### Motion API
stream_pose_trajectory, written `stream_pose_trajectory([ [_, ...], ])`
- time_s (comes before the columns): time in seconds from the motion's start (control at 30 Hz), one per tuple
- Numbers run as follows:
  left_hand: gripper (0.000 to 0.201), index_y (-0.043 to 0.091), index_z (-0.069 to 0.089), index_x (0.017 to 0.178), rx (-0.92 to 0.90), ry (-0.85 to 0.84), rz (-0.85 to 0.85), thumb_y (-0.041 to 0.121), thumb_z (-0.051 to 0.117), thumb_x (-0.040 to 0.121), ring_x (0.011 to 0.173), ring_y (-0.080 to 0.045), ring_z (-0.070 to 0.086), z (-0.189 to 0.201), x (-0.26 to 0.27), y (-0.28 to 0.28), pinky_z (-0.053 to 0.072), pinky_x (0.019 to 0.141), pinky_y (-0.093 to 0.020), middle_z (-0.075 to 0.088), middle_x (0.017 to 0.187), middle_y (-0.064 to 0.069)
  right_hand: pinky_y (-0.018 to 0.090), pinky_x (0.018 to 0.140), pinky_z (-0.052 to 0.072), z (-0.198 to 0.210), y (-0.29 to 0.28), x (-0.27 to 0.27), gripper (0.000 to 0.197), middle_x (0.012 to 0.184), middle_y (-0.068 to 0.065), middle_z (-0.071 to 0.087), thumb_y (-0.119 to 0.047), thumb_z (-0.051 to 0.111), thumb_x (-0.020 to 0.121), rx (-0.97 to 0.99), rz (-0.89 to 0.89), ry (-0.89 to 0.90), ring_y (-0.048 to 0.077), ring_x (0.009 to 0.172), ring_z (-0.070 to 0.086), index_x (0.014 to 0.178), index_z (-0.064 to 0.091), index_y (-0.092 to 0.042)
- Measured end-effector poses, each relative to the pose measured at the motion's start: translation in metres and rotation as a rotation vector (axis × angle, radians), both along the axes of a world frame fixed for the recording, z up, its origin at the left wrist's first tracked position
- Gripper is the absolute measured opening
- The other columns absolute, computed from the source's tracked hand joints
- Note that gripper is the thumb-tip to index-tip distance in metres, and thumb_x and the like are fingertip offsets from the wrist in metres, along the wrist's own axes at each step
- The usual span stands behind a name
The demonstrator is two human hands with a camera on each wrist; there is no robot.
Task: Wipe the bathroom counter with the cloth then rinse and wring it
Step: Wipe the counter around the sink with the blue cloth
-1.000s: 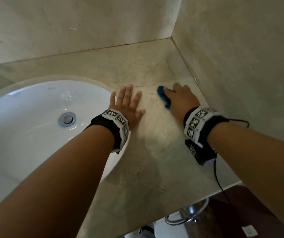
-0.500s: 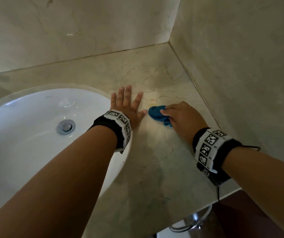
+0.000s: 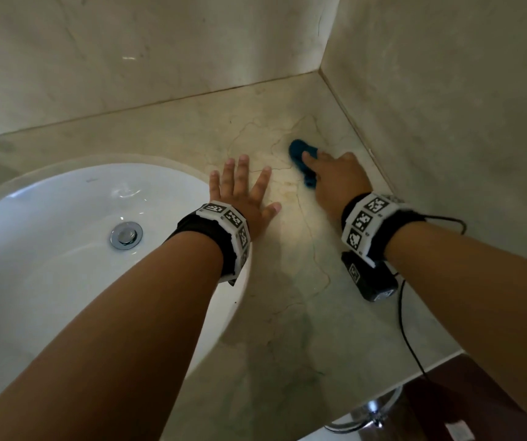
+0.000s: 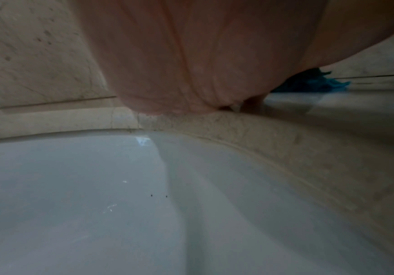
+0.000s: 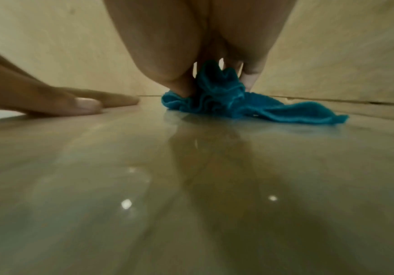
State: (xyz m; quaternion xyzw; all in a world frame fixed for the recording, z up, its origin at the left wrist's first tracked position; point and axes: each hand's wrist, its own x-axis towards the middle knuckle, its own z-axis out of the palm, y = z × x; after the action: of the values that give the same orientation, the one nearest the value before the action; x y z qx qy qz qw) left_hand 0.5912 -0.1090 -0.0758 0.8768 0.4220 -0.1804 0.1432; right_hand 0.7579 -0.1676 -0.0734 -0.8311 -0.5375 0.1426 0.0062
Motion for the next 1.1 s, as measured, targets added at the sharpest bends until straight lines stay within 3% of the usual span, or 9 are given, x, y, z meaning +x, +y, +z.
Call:
stream_pose_trajectory([
  [0.13, 0.069, 0.033, -0.016, 0.147, 0.016, -0.002, -0.004, 0.059, 0.021, 0.094, 0.142, -0.029, -0.023, 0.000, 0.000, 0.000, -0.013, 0.114, -0.048, -0.028, 0.153, -0.007, 0.035, 0.106, 0.035, 0.007, -0.030, -0.034, 0.057, 0.152, 0.004, 0.031, -0.014, 0.046, 0.093, 0.047, 0.118, 0.079, 0.030, 0.120, 0.042, 0.144, 0.030, -0.034],
  [0.23, 0.070, 0.032, -0.014, 0.147, 0.041, -0.007, -0.018, 0.058, 0.023, 0.094, 0.142, -0.031, -0.021, -0.001, 0.000, 0.000, -0.010, 0.115, -0.049, -0.026, 0.154, -0.008, 0.038, 0.099, 0.039, 0.016, -0.046, -0.044, 0.051, 0.152, 0.002, 0.031, -0.018, 0.040, 0.097, -0.007, 0.219, -0.003, 0.028, 0.113, 0.043, 0.145, 0.029, -0.032],
  [0.4, 0.071, 0.034, -0.017, 0.146, 0.011, 0.006, -0.005, 0.063, 0.019, 0.092, 0.141, -0.029, -0.024, 0.000, 0.000, 0.000, -0.011, 0.115, -0.049, -0.029, 0.153, -0.006, 0.040, 0.098, 0.037, 0.027, -0.031, -0.013, 0.050, 0.146, 0.006, 0.037, -0.035, 0.031, 0.100, -0.139, 0.068, -0.184, 0.031, 0.119, 0.040, 0.148, 0.022, -0.024],
  [0.5, 0.071, 0.034, -0.017, 0.146, 0.001, -0.003, -0.013, 0.064, 0.018, 0.092, 0.141, -0.029, -0.025, -0.001, -0.001, 0.001, -0.012, 0.115, -0.050, -0.030, 0.153, -0.007, 0.044, 0.101, 0.029, 0.024, -0.014, 0.003, 0.055, 0.143, 0.009, 0.041, -0.040, 0.029, 0.099, -0.232, 0.040, -0.334, 0.032, 0.128, 0.031, 0.148, 0.019, -0.017],
  [0.63, 0.072, 0.035, -0.018, 0.145, -0.009, 0.004, -0.018, 0.065, 0.017, 0.091, 0.141, -0.029, -0.026, 0.000, -0.001, 0.003, -0.013, 0.114, -0.050, -0.031, 0.152, -0.007, 0.045, 0.107, 0.022, 0.028, -0.005, 0.007, 0.067, 0.150, 0.006, 0.031, -0.048, 0.036, 0.094, -0.277, 0.042, -0.240, 0.034, 0.134, 0.022, 0.149, 0.014, -0.018],
  [0.7, 0.072, 0.035, -0.019, 0.145, -0.011, 0.009, -0.021, 0.065, 0.017, 0.091, 0.141, -0.029, -0.026, 0.001, 0.000, 0.004, -0.013, 0.114, -0.051, -0.031, 0.152, -0.007, 0.043, 0.107, 0.027, 0.032, -0.009, 0.010, 0.066, 0.150, 0.005, 0.031, -0.044, 0.043, 0.093, -0.217, 0.025, -0.126, 0.033, 0.133, 0.025, 0.148, 0.017, -0.018],
  [0.8, 0.073, 0.036, -0.019, 0.145, -0.013, 0.006, -0.020, 0.066, 0.017, 0.090, 0.140, -0.029, -0.027, 0.000, 0.000, 0.004, -0.013, 0.114, -0.051, -0.031, 0.152, -0.007, 0.040, 0.107, 0.031, 0.030, -0.019, 0.011, 0.053, 0.147, 0.008, 0.036, -0.023, 0.046, 0.094, -0.009, -0.017, -0.036, 0.031, 0.131, 0.032, 0.144, 0.030, -0.012],
  [0.9, 0.073, 0.036, -0.019, 0.145, -0.006, 0.003, -0.025, 0.067, 0.017, 0.090, 0.140, -0.030, -0.027, 0.000, 0.000, 0.004, -0.014, 0.114, -0.051, -0.032, 0.152, -0.007, 0.035, 0.111, 0.025, 0.019, -0.027, 0.005, 0.056, 0.156, 0.008, 0.020, -0.009, 0.042, 0.095, -0.019, 0.024, -0.004, 0.031, 0.133, 0.028, 0.147, 0.023, -0.014],
  [1.1, 0.073, 0.037, -0.019, 0.145, -0.002, 0.001, -0.026, 0.066, 0.019, 0.090, 0.140, -0.029, -0.026, 0.000, 0.001, 0.005, -0.013, 0.114, -0.051, -0.031, 0.152, -0.005, 0.030, 0.108, 0.022, 0.018, -0.047, -0.039, 0.054, 0.158, 0.004, 0.010, -0.013, 0.039, 0.095, -0.069, 0.236, 0.000, 0.032, 0.126, 0.032, 0.146, 0.027, -0.025],
])
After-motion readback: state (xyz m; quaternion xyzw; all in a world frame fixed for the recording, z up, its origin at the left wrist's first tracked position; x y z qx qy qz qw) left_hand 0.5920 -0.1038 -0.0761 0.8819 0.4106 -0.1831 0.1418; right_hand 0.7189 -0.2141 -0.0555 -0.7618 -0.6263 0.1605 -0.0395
